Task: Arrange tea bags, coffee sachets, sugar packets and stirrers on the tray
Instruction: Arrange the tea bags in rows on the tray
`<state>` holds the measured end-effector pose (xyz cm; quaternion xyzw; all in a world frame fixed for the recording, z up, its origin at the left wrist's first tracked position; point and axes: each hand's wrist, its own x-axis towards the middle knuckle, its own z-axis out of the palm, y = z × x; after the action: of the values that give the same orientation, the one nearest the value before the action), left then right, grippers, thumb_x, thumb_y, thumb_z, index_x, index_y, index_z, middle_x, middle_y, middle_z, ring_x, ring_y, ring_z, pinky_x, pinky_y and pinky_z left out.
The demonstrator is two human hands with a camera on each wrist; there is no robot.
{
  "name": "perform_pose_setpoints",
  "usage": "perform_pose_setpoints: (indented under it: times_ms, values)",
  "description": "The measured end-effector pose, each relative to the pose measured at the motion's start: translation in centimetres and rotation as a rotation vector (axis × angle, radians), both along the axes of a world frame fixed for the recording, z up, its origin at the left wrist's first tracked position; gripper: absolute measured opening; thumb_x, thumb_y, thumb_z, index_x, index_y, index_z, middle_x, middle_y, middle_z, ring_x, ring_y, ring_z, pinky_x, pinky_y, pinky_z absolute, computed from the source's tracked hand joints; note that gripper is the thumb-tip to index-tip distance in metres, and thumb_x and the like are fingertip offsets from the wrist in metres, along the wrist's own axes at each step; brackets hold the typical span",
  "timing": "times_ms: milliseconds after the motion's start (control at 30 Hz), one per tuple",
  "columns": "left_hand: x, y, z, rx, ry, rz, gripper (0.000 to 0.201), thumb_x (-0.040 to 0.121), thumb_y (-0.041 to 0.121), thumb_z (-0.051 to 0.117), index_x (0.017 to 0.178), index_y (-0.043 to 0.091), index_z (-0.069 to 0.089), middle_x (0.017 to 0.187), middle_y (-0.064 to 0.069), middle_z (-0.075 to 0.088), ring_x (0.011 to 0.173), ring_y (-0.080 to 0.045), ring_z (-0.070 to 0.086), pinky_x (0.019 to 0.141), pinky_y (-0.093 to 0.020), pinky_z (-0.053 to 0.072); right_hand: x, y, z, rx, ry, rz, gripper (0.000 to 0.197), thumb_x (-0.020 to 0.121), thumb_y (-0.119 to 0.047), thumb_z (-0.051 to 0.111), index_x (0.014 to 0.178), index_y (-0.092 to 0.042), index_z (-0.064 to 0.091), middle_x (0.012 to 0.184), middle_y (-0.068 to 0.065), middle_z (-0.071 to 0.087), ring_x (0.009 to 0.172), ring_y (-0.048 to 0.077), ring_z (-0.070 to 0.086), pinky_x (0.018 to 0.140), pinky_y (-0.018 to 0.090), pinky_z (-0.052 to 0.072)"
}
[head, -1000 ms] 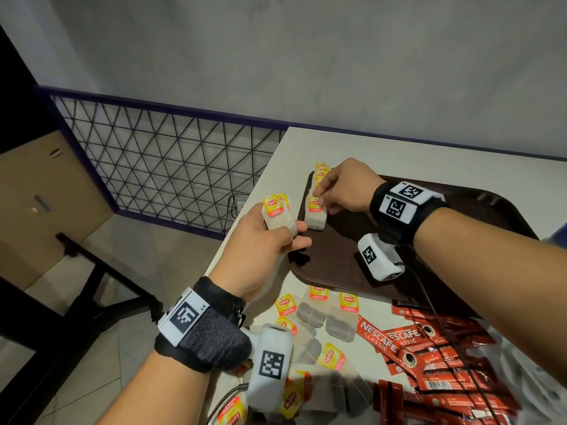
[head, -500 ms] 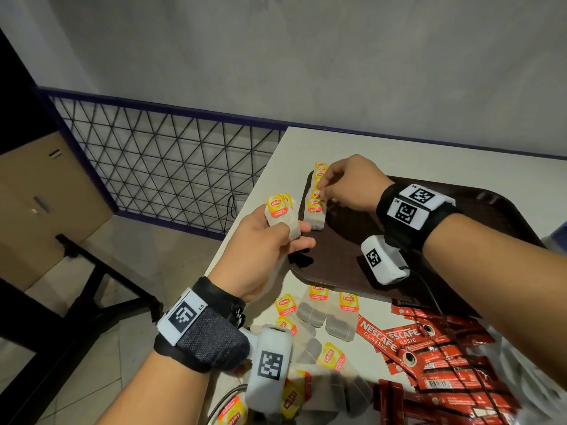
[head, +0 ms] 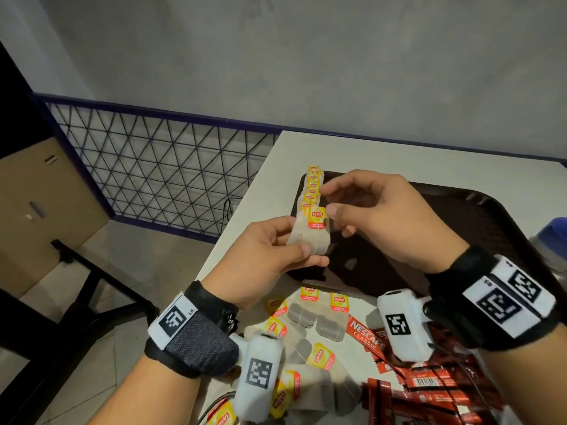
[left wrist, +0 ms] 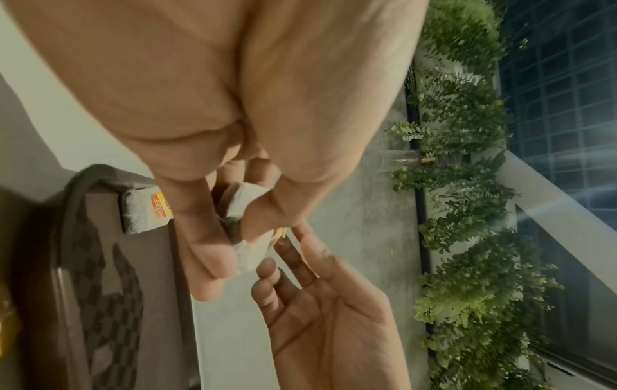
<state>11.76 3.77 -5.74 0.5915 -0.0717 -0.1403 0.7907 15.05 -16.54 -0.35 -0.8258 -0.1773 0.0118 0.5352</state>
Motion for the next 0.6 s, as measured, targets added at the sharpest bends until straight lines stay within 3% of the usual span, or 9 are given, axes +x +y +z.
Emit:
perform_pose_setpoints:
  times_ms: [133, 300, 433, 600]
  values:
    - [-0.1, -0.1, -0.1, -0.036, 0.007, -0.013, 0.035, 0.098, -0.013, 0.052, 0.131, -0.004, 0.059, 0.116, -0.025, 0.073, 0.103, -0.038, 0.074, 0.091, -0.032, 0.061, -0.8, -0.1, -0.1, -0.024, -0.03, -0.018, 0.019, 0.093, -0.015, 0.075, 0.11, -0.025, 0.076, 0.099, -0.001, 0.076, 0.08, 0.022, 0.073, 0.072, 0.031, 0.062]
    - [-0.1, -0.3, -0.3, -0.027, -0.009, -0.032, 0.034, 0.096, -0.011, 0.055, 0.129, -0.001, 0.061, 0.114, -0.024, 0.074, 0.101, -0.037, 0.075, 0.083, -0.027, 0.062, -1.2, -0.6, -0.1, -0.033, -0.046, -0.044, 0.018, 0.093, -0.013, 0.076, 0.105, -0.026, 0.078, 0.093, 0.0, 0.076, 0.082, 0.023, 0.071, 0.074, 0.034, 0.063]
    - [0.0, -0.1, -0.4, 0.021, -0.051, -0.03, 0.037, 0.094, -0.006, 0.06, 0.131, -0.001, 0.061, 0.113, -0.022, 0.075, 0.096, -0.031, 0.075, 0.079, -0.025, 0.061, -1.4, -0.9, -0.3, 0.045, 0.004, -0.043, 0.016, 0.091, -0.016, 0.078, 0.105, -0.025, 0.08, 0.087, 0.006, 0.074, 0.069, 0.011, 0.063, 0.068, 0.025, 0.059]
    - [0.0, 0.0, -0.4, 0.047, -0.072, -0.022, 0.039, 0.089, -0.002, 0.064, 0.128, -0.004, 0.063, 0.106, -0.02, 0.076, 0.089, -0.025, 0.074, 0.076, -0.023, 0.06, -1.3, -1.0, -0.5, 0.055, 0.03, -0.048, 0.012, 0.091, -0.022, 0.078, 0.103, -0.022, 0.081, 0.089, 0.0, 0.078, 0.07, 0.007, 0.067, 0.066, 0.022, 0.058]
